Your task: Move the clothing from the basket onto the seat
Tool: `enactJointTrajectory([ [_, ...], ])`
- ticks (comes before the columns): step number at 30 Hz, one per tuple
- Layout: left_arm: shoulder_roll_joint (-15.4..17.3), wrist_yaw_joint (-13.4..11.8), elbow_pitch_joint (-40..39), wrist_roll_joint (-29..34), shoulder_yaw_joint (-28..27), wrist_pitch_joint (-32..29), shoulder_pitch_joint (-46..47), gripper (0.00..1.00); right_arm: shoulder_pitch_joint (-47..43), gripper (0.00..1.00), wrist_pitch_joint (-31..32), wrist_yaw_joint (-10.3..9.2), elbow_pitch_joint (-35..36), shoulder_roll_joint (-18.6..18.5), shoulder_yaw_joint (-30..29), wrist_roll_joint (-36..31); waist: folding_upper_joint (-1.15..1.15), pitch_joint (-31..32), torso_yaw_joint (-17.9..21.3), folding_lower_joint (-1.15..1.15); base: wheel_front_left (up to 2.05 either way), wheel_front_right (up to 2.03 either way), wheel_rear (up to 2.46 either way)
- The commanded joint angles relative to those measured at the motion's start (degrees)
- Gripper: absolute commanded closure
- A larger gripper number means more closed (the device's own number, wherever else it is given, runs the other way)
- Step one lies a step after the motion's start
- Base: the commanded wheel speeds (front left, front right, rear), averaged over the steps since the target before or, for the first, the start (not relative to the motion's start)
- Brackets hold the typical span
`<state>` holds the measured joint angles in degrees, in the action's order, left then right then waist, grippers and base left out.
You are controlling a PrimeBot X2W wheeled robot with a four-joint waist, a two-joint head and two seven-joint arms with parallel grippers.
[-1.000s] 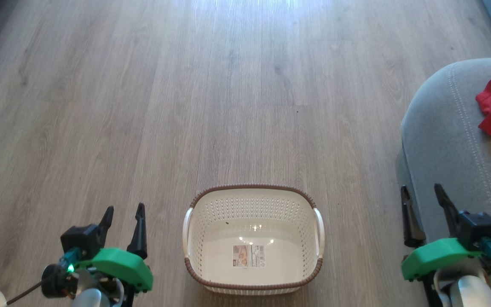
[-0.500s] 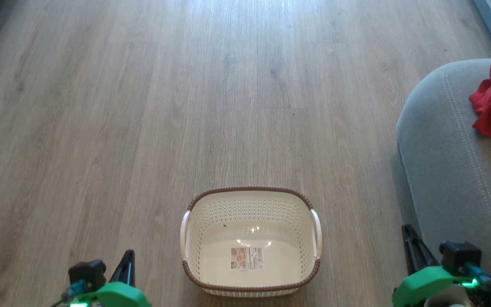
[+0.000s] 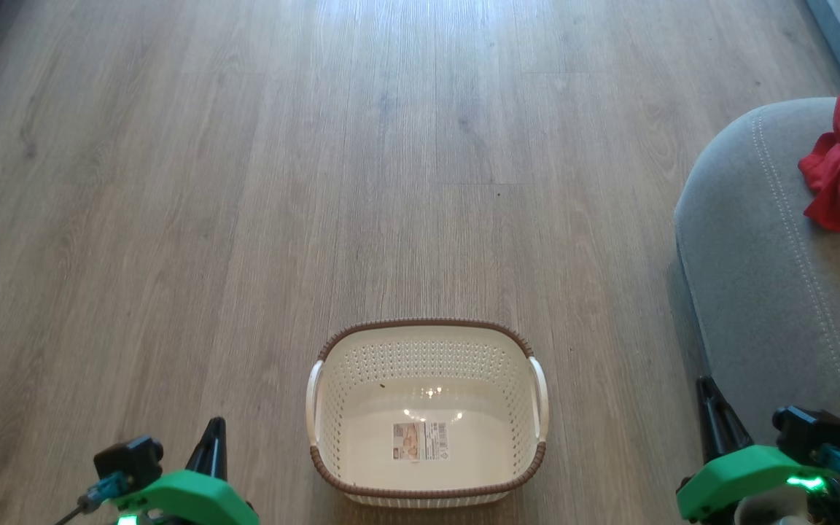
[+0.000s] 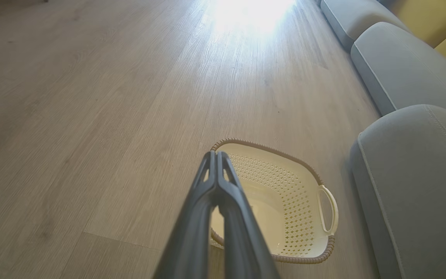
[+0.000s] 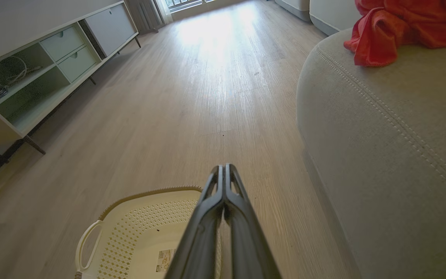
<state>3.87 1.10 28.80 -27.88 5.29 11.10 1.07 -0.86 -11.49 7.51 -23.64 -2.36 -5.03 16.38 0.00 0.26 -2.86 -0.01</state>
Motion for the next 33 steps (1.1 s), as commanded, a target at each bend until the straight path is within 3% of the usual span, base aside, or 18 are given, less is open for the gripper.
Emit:
enactJointTrajectory([
  [1,0.14,0.35,-2.10,-1.48,-1.13,-0.23,2.62,1.00,2.46,1.00,0.27,0.00,2.27,-0.30,-0.12,1.76,0.00,-0.01,0.03,0.01,0.00,0.00,0.00],
  [33,-0.20,2.17,-5.93,-20.48,-4.35,-5.47,3.36,1.00,3.82,1.00,5.60,-0.01,4.52,-0.36,-0.52,24.15,0.00,-0.14,0.89,0.01,0.00,0.00,0.00],
])
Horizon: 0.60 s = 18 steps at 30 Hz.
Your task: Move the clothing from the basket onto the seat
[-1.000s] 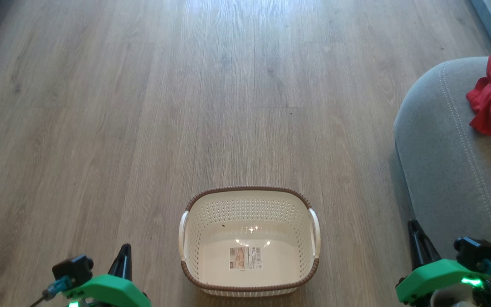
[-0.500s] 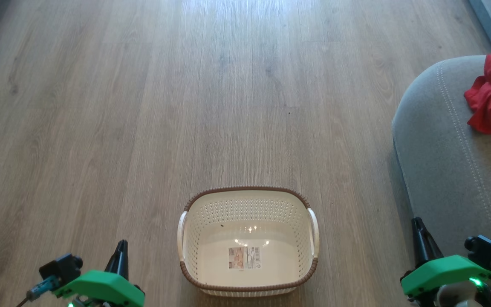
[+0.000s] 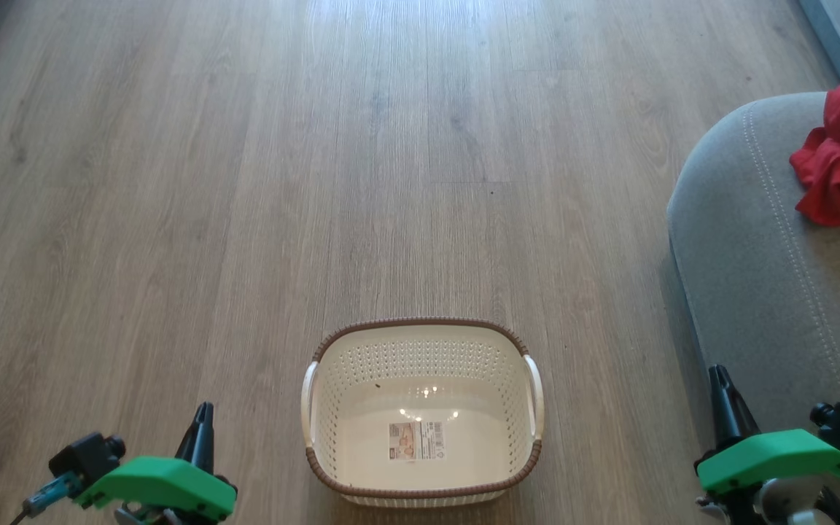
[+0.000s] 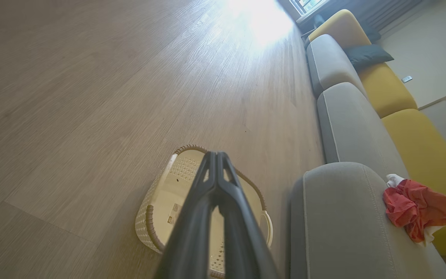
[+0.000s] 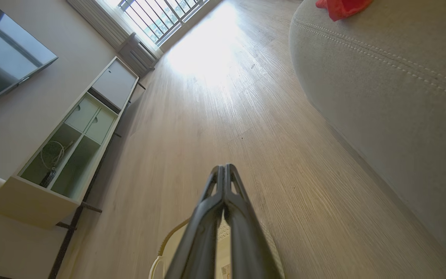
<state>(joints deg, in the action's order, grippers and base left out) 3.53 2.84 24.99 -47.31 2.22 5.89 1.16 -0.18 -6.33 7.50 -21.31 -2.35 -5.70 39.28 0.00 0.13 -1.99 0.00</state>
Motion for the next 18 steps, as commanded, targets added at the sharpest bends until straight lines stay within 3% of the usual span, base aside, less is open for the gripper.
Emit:
enactJointTrajectory([
  [1,0.13,0.50,-2.24,-1.64,-1.39,-0.43,3.30,1.00,3.19,1.00,0.62,0.00,2.26,-0.38,0.14,1.94,0.00,-0.01,0.04,0.00,0.00,0.00,0.00],
  [18,-0.05,1.47,-4.27,-11.72,-3.12,-3.23,3.70,1.00,3.93,1.00,3.48,0.00,3.43,-0.41,-0.09,13.83,0.00,-0.08,0.49,0.00,0.00,0.00,0.00],
])
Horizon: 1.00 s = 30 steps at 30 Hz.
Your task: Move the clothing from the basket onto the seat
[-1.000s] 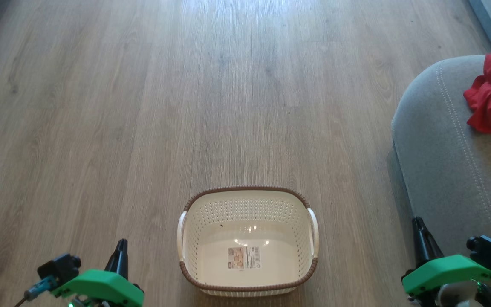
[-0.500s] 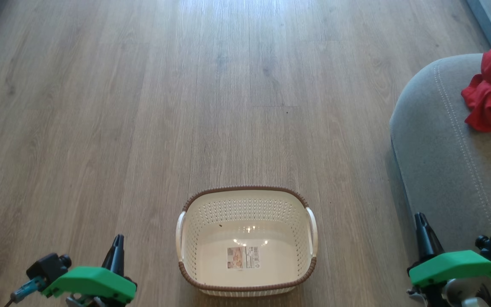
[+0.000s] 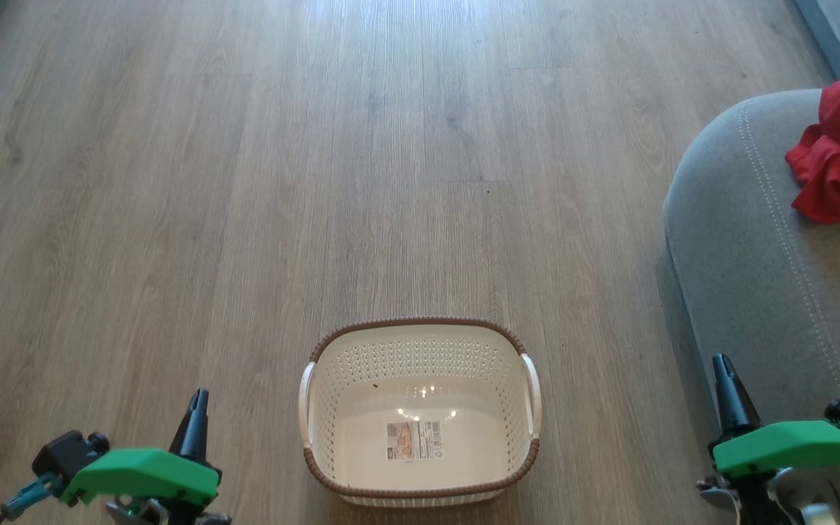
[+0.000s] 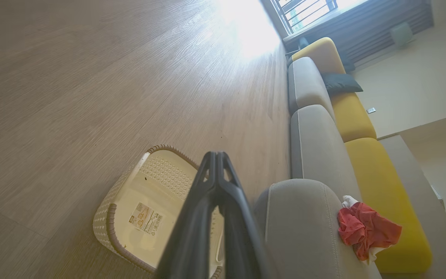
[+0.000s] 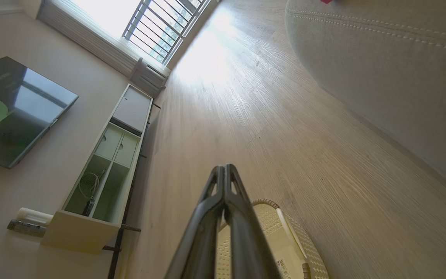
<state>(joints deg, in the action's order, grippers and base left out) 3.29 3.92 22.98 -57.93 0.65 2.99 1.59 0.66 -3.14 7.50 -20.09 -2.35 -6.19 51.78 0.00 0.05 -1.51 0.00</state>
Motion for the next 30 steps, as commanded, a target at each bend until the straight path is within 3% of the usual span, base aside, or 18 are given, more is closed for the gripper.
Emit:
enactJointTrajectory([
  [1,0.18,0.45,-2.38,-1.70,-1.65,-0.49,3.30,1.00,3.13,1.00,0.45,0.00,2.28,-0.42,0.39,2.03,0.00,-0.01,0.04,0.00,0.00,0.00,0.00],
  [30,-0.12,2.04,-5.72,-18.33,-4.48,-5.10,3.97,1.00,4.36,1.00,5.15,-0.01,4.21,-0.47,0.01,21.64,0.00,-0.12,0.79,0.00,0.00,0.00,0.00],
])
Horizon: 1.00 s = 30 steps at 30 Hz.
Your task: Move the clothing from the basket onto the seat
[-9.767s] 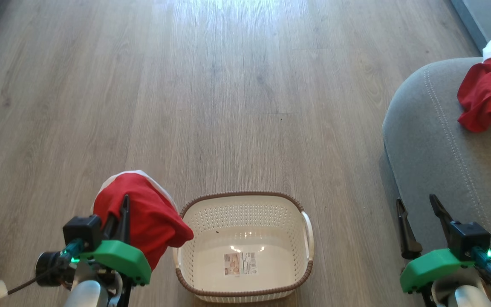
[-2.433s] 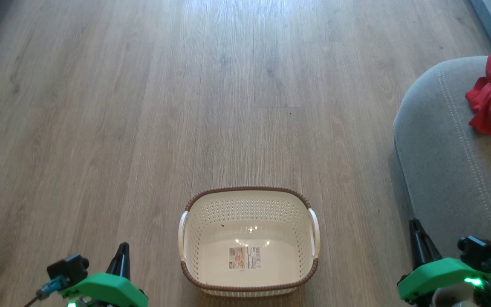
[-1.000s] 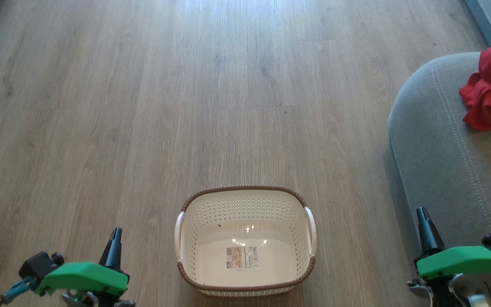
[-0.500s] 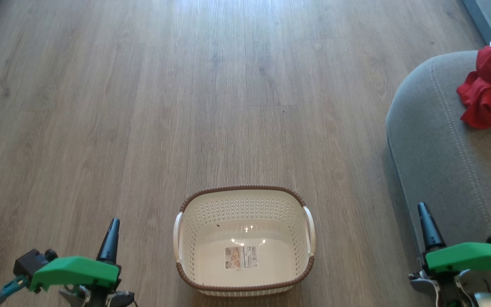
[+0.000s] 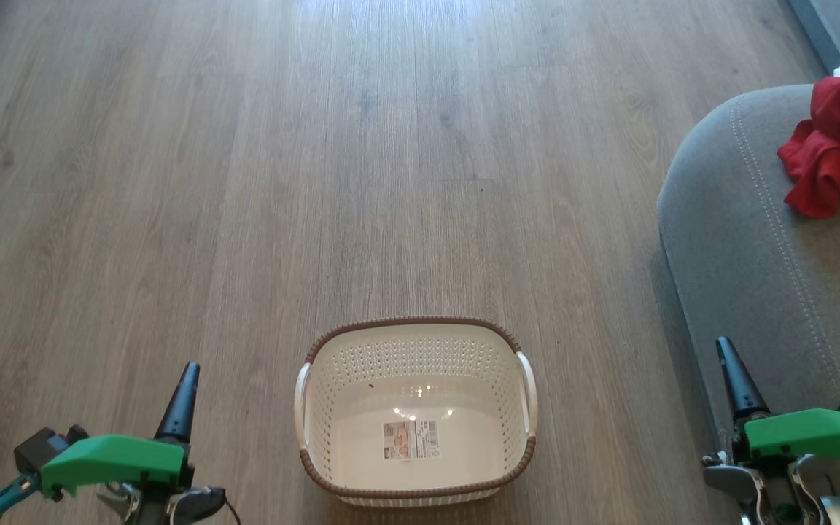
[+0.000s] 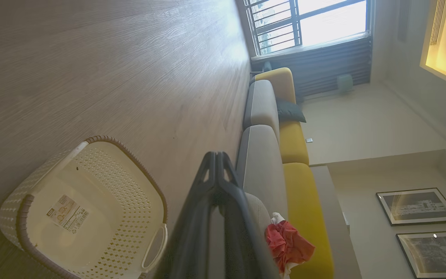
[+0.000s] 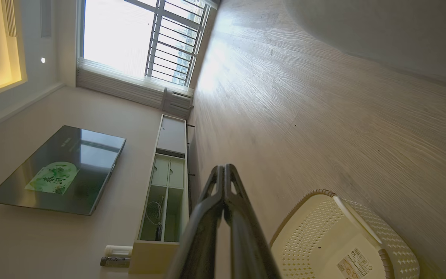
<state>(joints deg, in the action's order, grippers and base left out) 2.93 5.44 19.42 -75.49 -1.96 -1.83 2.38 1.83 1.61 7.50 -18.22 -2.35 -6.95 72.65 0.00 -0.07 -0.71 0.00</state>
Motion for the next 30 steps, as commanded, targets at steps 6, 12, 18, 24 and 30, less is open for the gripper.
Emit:
enactJointTrajectory([
  [6,0.17,0.86,-2.87,-4.34,-2.48,-1.26,3.33,1.00,3.45,1.00,1.41,-0.01,2.76,-0.49,0.69,4.98,0.00,-0.02,0.15,0.00,0.00,0.00,0.00],
  [12,0.11,1.20,-3.59,-7.90,-3.09,-2.25,3.47,1.00,3.71,1.00,2.42,-0.01,3.18,-0.50,0.61,9.19,0.00,-0.05,0.31,0.00,0.00,0.00,0.00],
  [18,0.04,1.55,-4.31,-11.47,-3.69,-3.24,3.61,1.00,3.97,1.00,3.42,-0.01,3.59,-0.51,0.53,13.39,0.00,-0.07,0.47,0.00,0.00,0.00,0.00],
  [24,-0.03,1.94,-5.14,-15.62,-4.40,-4.39,3.78,1.00,4.28,1.00,4.60,-0.01,4.07,-0.53,0.44,18.28,0.00,-0.10,0.66,0.00,0.00,0.00,0.00],
  [30,-0.05,2.04,-5.35,-16.66,-4.58,-4.67,3.82,1.00,4.35,1.00,4.89,-0.01,4.20,-0.53,0.41,19.51,0.00,-0.11,0.71,0.00,0.00,0.00,0.00],
])
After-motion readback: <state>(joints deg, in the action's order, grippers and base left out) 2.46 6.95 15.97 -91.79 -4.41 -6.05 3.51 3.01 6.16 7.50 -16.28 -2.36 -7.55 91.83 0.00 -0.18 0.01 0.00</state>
